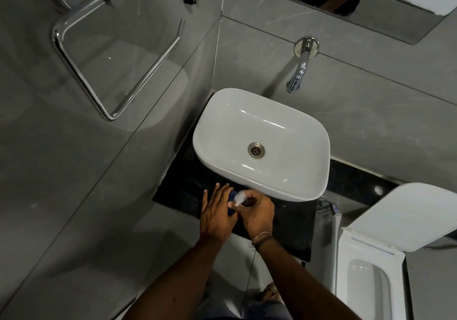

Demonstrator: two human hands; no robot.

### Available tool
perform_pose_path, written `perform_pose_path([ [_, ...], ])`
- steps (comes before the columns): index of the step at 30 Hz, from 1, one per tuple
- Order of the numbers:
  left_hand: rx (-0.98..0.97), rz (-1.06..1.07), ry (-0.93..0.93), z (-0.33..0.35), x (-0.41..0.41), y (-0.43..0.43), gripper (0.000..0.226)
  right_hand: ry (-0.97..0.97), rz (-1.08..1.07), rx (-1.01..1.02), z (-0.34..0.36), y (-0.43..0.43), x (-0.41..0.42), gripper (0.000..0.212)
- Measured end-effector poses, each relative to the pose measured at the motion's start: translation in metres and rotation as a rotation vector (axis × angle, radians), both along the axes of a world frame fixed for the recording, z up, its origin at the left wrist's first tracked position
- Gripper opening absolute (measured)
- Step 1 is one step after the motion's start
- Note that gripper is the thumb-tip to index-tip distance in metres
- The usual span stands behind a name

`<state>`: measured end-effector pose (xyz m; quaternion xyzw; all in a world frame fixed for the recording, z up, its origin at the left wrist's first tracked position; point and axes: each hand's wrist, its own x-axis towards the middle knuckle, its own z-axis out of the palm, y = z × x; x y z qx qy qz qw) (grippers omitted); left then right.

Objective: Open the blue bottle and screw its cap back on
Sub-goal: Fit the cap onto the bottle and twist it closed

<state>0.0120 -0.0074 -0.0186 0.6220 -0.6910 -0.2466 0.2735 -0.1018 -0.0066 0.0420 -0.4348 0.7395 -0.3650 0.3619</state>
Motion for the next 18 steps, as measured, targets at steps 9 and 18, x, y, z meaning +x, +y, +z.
perform_pose_path([
  [9,-0.008,-0.002,0.026,-0.002,0.0,0.0,0.072,0.252,0.191,-0.009,0.007,0.013,-0.02,0.037],
  [18,-0.004,0.0,0.023,-0.002,0.002,-0.001,0.06,0.201,0.285,-0.016,0.016,0.006,-0.011,0.045],
])
